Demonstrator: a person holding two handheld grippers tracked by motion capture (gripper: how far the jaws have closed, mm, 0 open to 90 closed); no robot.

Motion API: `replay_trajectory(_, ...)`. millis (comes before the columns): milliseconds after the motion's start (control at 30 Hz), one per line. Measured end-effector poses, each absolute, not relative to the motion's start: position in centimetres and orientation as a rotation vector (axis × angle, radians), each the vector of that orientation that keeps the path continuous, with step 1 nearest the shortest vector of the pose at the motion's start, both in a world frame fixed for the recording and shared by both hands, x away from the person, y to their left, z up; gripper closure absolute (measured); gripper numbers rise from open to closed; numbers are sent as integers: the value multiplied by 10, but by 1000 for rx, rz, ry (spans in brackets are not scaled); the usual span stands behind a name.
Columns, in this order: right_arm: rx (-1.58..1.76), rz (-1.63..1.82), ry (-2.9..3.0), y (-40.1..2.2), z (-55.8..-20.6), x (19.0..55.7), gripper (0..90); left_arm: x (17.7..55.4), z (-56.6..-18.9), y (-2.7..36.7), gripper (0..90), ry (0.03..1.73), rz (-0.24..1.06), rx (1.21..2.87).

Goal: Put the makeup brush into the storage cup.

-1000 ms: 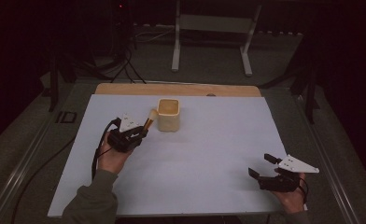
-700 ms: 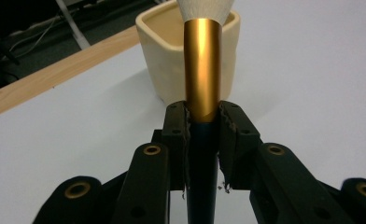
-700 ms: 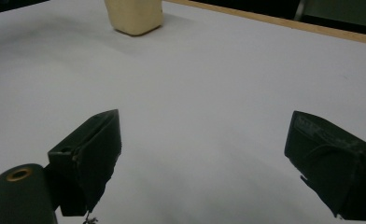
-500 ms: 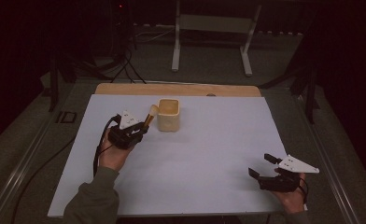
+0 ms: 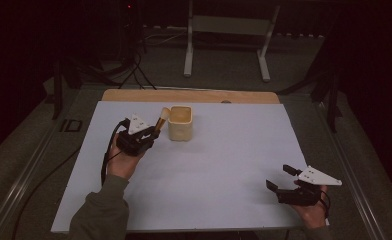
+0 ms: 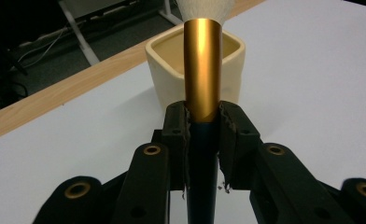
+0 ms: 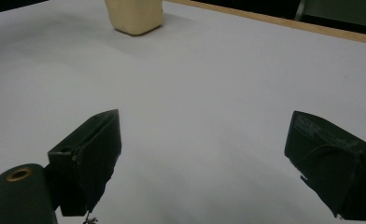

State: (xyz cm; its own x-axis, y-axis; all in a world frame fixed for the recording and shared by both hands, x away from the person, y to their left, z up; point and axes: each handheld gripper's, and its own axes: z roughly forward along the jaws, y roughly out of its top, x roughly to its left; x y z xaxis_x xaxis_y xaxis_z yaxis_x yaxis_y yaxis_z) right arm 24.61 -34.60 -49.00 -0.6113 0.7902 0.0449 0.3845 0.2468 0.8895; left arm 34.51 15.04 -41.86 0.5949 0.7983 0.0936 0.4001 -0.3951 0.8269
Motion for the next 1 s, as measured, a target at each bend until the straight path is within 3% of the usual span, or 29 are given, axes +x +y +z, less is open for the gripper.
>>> replay_trajectory(1000, 1074, 1324, 2109, -346, -490, 246, 108, 359, -404, 146, 748, 909, 706, 1968)
